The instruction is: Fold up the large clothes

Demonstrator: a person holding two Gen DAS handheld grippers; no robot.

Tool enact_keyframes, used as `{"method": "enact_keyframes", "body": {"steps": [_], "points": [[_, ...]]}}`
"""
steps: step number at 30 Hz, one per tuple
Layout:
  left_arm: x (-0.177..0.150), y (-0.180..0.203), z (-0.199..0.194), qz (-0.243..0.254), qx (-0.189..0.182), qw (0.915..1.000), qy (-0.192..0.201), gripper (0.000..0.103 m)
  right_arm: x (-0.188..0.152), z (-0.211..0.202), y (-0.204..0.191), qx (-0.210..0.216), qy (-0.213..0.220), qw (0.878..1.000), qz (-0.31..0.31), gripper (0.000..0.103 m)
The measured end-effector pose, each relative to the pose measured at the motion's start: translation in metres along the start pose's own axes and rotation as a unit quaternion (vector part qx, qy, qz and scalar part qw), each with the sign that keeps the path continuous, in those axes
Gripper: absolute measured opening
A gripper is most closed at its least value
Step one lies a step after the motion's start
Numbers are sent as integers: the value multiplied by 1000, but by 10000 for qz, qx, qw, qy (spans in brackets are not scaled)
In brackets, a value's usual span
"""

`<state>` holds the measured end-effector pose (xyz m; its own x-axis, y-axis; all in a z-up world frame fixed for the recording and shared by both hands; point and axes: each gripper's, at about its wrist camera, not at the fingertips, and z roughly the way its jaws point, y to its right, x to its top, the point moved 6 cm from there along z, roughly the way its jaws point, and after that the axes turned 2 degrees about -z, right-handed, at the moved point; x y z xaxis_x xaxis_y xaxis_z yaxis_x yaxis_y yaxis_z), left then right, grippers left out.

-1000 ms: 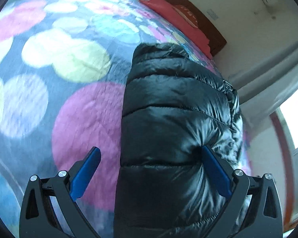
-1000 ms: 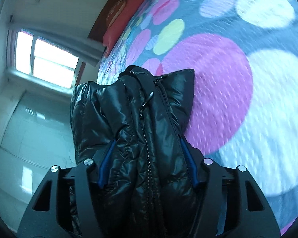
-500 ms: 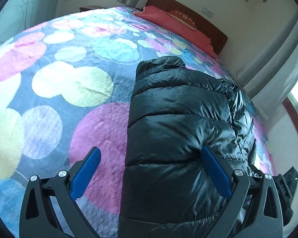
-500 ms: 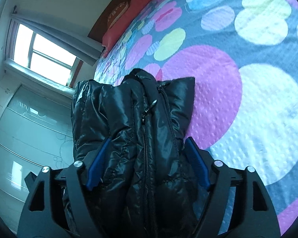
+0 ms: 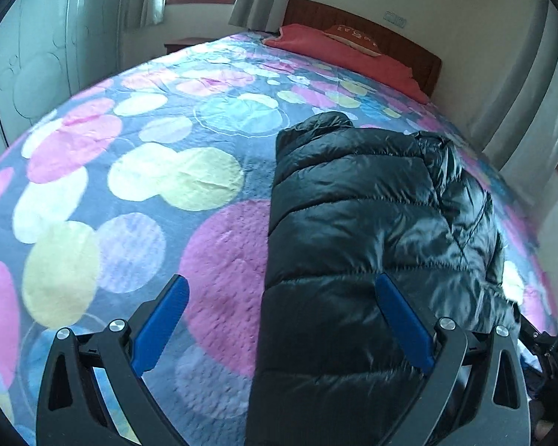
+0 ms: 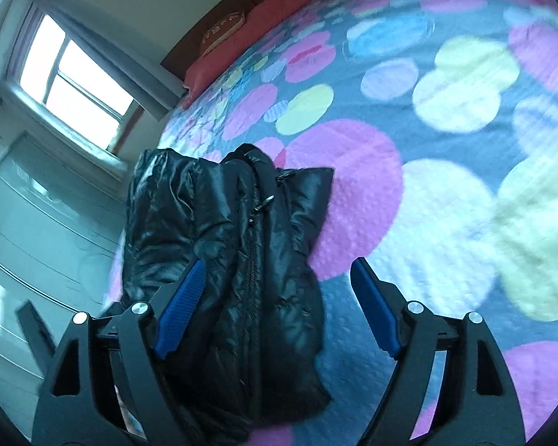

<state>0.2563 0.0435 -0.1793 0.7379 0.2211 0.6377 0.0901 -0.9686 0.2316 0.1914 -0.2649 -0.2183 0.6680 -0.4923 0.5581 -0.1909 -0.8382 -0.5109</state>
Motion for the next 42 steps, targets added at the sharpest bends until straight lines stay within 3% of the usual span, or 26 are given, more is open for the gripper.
{"method": "enact_keyframes", "body": {"steps": [8, 10, 15, 24, 34, 42], "points": [[-21, -7, -27, 106, 472, 9988, 61, 99, -23, -28, -2, -773, 133, 9941, -749, 81], [-27, -7, -37, 225, 584, 9980, 118, 99, -29, -37, -6, -880, 210, 9914, -944, 87], [-45, -4, -64, 619, 775, 9945, 344, 99, -41, -61, -27, -923, 518, 9839, -1439, 92], [-59, -2, -114, 495, 881, 9931, 598, 99, -51, -100, -64, -903, 998, 9744, -1803, 99], [-55, 6, -160, 689, 1104, 9861, 1032, 99, -58, -130, -96, -689, 1159, 9708, -1984, 100], [-57, 15, -172, 730, 964, 9864, 1113, 99, -60, -139, -102, -662, 1267, 9681, -2056, 100]]}}
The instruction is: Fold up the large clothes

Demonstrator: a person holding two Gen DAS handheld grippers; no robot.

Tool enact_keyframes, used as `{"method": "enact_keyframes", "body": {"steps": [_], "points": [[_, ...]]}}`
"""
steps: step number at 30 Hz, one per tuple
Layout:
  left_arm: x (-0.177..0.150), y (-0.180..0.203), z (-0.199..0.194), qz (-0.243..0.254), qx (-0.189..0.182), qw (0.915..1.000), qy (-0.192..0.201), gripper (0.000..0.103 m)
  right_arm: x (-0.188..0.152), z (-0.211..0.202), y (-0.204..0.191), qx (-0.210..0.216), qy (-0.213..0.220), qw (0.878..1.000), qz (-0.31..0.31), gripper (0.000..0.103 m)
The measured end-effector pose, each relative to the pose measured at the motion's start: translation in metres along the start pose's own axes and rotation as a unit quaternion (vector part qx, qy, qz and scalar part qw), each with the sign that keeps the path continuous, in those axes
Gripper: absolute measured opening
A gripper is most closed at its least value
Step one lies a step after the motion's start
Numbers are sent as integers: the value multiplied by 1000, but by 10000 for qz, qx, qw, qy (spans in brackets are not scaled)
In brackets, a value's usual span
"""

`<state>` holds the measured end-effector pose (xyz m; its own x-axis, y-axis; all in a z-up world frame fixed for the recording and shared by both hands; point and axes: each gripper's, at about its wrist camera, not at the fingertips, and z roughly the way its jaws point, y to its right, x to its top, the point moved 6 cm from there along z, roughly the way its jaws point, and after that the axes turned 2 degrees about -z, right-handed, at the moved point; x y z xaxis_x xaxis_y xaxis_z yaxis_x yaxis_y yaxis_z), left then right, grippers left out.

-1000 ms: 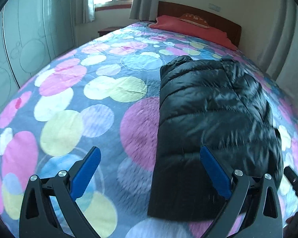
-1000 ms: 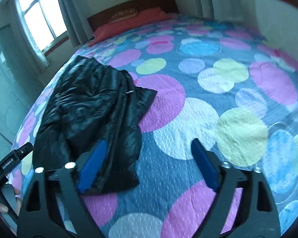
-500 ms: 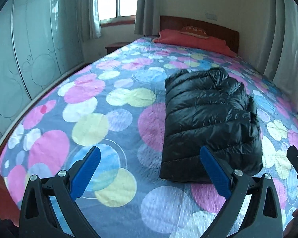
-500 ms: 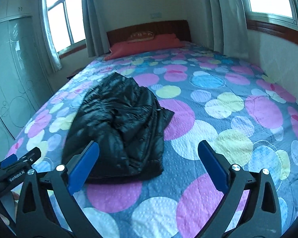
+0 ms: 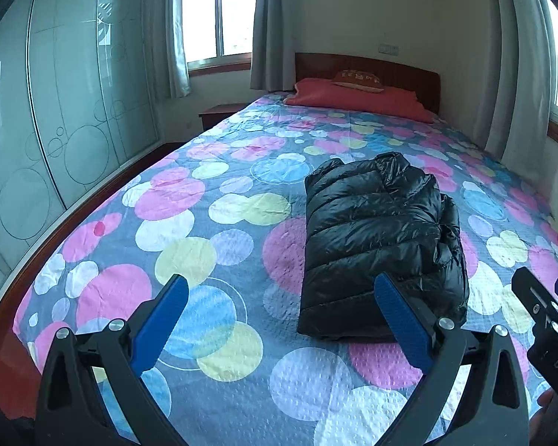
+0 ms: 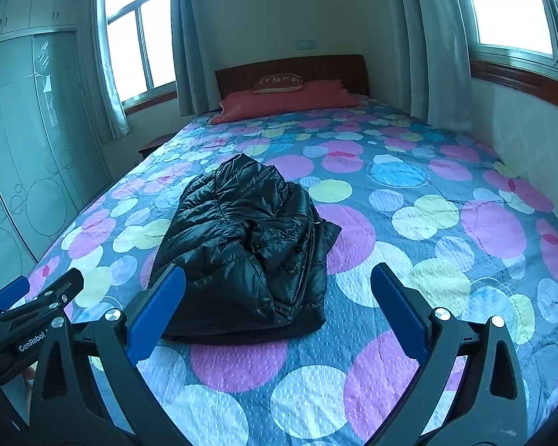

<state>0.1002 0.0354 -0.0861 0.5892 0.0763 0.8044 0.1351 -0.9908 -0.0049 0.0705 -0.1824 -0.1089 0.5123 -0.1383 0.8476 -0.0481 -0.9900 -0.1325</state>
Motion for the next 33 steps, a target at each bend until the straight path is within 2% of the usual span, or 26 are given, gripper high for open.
{"method": "enact_keyframes", "body": {"steps": [33], "points": [[-11, 6, 2, -116, -83, 9998, -164, 99, -4, -2, -5, -20, 29, 10000, -64, 100]]}}
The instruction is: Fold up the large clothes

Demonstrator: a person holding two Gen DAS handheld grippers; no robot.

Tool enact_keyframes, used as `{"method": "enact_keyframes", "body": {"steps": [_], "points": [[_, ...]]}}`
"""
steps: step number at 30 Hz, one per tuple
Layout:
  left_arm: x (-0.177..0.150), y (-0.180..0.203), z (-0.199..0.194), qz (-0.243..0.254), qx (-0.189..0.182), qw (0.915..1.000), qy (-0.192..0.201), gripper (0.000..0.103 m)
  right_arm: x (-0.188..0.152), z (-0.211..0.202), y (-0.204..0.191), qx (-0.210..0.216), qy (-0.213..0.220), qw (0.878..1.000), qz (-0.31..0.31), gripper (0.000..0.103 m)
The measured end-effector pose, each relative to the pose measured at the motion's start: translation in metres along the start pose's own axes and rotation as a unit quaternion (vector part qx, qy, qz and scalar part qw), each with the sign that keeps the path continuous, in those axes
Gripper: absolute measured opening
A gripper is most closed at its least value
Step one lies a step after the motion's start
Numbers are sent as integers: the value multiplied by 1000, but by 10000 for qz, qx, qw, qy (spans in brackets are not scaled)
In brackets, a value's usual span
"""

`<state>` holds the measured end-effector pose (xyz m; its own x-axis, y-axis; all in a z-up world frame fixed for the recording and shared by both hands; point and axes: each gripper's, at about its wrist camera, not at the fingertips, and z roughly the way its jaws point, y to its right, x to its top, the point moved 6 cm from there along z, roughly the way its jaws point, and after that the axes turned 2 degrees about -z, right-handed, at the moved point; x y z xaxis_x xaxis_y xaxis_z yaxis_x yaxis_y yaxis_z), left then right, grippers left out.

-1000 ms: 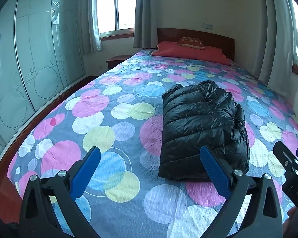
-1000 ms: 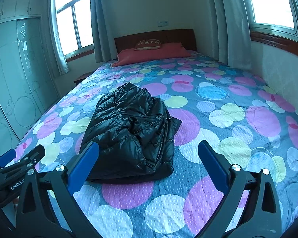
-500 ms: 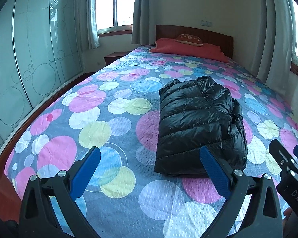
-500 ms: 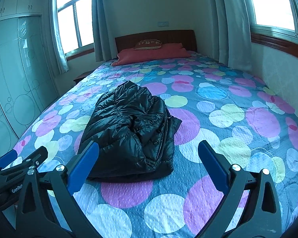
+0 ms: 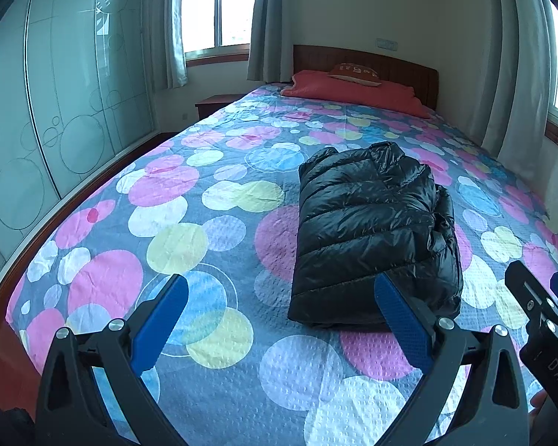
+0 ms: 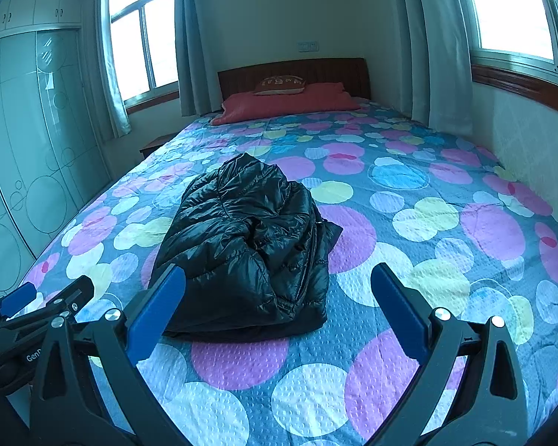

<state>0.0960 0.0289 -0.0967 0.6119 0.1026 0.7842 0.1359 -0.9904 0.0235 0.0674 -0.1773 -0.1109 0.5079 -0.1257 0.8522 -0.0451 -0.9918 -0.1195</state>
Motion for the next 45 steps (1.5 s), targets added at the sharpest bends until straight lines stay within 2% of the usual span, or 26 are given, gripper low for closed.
{"method": "enact_keyframes", "body": {"steps": [45], "points": [[-3, 2, -7, -246, 29, 9997, 46, 99, 1, -2, -4, 8, 18, 10000, -17, 100]]}}
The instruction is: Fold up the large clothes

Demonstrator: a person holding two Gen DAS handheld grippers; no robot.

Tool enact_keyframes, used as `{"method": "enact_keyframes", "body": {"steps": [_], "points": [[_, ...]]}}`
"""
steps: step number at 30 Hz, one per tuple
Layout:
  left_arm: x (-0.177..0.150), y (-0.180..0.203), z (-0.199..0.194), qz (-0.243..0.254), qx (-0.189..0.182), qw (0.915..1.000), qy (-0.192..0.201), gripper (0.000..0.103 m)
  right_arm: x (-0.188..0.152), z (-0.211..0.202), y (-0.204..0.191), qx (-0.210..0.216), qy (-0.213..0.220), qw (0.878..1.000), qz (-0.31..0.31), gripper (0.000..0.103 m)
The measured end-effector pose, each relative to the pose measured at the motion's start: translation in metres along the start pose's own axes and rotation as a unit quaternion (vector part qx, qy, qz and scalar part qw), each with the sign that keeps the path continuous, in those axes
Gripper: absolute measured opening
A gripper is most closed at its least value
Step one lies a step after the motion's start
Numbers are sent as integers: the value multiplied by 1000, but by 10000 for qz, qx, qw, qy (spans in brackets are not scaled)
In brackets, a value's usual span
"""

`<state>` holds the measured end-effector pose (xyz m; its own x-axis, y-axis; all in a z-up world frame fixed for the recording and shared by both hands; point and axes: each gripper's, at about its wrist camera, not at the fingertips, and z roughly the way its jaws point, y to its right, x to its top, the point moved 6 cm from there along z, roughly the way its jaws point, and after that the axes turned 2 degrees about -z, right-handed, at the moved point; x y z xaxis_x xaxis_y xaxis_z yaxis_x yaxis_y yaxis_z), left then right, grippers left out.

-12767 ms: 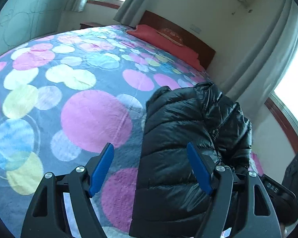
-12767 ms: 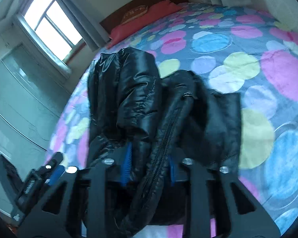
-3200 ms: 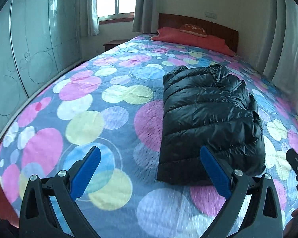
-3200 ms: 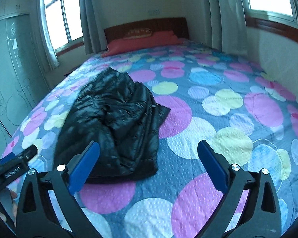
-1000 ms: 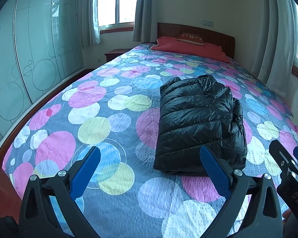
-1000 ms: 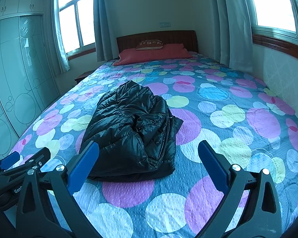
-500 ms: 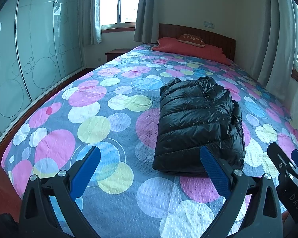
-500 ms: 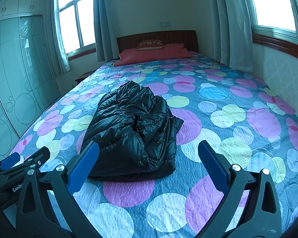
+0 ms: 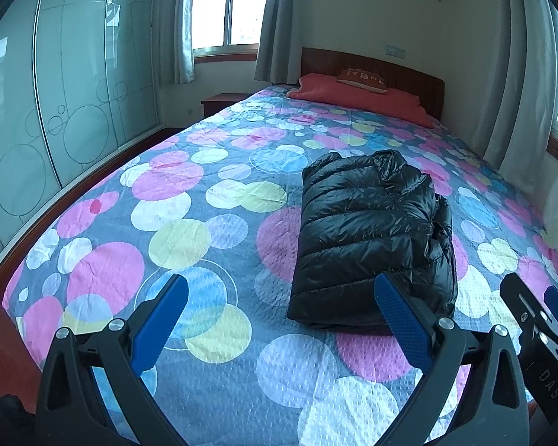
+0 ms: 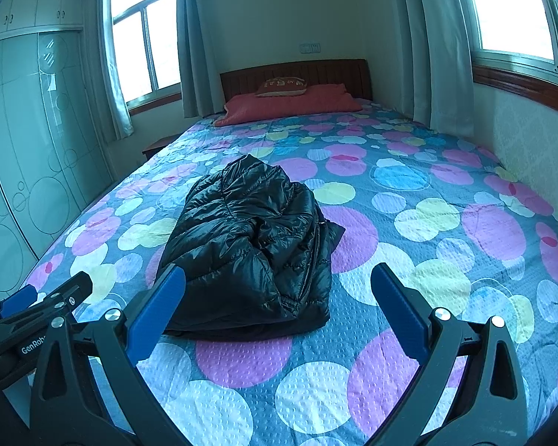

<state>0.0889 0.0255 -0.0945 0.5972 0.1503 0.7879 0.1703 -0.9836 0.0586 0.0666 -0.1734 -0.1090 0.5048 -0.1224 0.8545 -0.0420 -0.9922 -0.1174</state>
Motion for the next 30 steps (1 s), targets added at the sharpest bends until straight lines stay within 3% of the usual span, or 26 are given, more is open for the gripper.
{"method": "enact_keyframes", "body": {"steps": [22, 30], "points": [[5, 6, -10, -88, -167, 9998, 111, 99, 3, -4, -6, 10, 32, 10000, -14, 100], [6, 1, -3, -246, 17, 9997, 69, 99, 3, -5, -5, 39, 13, 10000, -16, 100]]}}
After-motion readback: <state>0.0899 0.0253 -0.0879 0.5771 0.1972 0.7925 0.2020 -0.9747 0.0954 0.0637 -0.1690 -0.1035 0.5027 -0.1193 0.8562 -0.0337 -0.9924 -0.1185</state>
